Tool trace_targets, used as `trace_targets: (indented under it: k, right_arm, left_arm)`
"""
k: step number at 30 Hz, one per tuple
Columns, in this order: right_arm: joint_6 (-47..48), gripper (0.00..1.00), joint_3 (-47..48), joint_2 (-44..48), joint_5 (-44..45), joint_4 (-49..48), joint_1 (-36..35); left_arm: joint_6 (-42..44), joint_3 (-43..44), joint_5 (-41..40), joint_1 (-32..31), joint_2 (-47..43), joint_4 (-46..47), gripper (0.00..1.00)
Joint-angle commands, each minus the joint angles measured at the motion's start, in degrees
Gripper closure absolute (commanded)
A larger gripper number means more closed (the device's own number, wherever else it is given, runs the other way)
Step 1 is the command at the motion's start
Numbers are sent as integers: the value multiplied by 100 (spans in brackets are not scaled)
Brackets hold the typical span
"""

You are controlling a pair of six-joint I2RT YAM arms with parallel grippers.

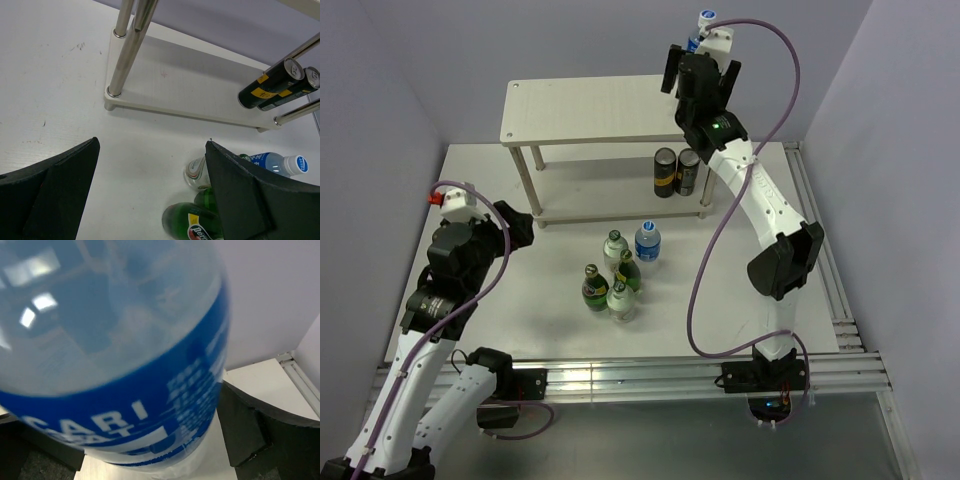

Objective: Place and organize the beverage onto the shelf

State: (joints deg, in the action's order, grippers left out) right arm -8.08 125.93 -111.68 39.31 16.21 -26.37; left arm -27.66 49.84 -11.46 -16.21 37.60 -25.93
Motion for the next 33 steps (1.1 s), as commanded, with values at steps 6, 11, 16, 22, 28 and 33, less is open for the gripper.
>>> trace_targets:
  k: [6,11,16,22,28,33]
  right_arm:
    - [78,0,-1104,1015,-495,-557,-166]
    - [26,0,-1702,1578,-424,-549,-404]
    - [-88,0,-2457,2272,-196,-435,-676]
    - [-519,0,-4345,3826,-195,-477,-1545]
    - [-1196,0,-7281,5427,-1021,-1566,-2802]
    - [-1740,0,-9030,5894,-811,-2296,-3427]
  left_arm:
    - [59,43,4,126,-69,194,6]
    - [50,43,21,188,-69,185,6]
    - [50,43,4,214,-69,176,6]
    - [59,52,4,241,-60,176,6]
    - [59,43,74,250,-16,176,6]
    - [50,43,74,285,-25,176,6]
